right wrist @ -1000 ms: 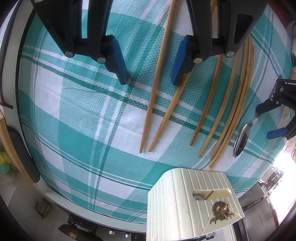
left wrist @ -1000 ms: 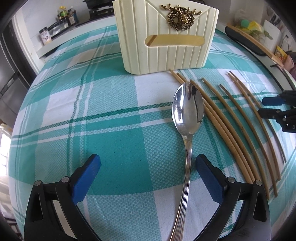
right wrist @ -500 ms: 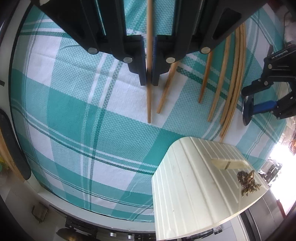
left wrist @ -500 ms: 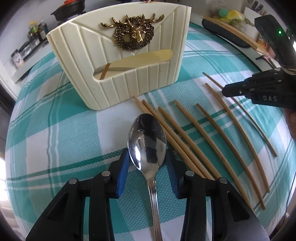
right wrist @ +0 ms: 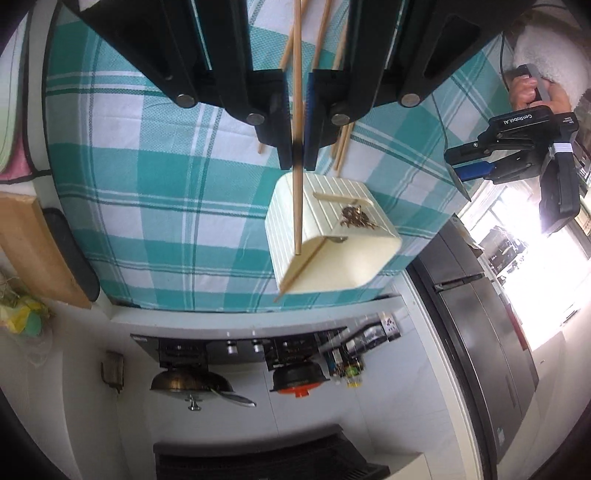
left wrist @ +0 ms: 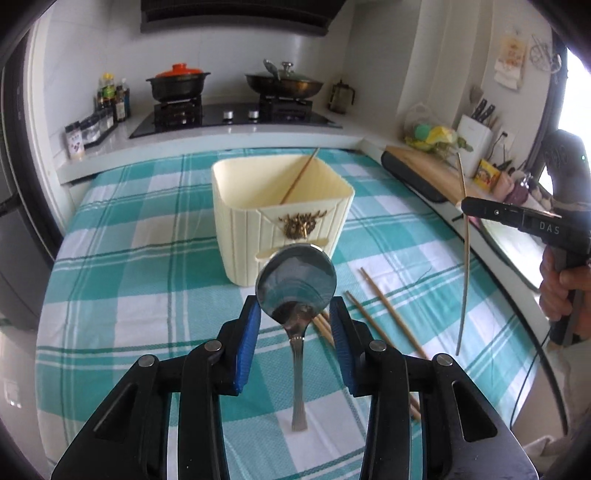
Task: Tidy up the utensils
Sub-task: 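Lower the spoon into the cream holder with the left tool while the right tool carries the chopstick above it, then close the left tool on a third steel spoon while the right tool holds the chopstick above the holder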
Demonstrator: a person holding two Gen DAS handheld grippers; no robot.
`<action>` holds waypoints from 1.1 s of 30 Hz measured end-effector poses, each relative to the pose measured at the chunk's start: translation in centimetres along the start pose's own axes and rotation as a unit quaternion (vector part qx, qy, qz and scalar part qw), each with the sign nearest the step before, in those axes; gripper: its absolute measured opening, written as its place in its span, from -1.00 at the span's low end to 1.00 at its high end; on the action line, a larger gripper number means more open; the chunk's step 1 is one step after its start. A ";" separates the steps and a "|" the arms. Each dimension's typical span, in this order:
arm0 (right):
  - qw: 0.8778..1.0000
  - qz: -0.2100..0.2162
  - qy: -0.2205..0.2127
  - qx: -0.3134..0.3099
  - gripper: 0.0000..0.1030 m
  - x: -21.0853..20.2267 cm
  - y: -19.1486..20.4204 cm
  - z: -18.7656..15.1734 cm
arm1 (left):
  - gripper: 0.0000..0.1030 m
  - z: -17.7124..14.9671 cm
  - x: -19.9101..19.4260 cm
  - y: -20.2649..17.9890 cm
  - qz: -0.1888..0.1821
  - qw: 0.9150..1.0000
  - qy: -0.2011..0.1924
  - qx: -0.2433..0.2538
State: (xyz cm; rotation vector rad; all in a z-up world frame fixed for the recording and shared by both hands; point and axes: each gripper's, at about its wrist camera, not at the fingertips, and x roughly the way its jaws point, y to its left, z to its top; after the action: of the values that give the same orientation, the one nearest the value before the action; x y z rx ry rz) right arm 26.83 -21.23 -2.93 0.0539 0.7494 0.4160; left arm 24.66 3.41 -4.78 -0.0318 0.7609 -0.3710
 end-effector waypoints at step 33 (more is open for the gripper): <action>0.994 0.024 -0.102 -0.009 -0.88 -3.1 3.7 7.3 | -0.99 7.3 -3.9 2.7 -0.040 0.998 -0.052 -0.019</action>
State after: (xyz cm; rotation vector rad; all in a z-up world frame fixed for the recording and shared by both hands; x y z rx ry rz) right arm 28.40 -18.29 5.15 0.0971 0.5431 0.4547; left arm 27.89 6.50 2.74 -0.1170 0.6655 -0.4273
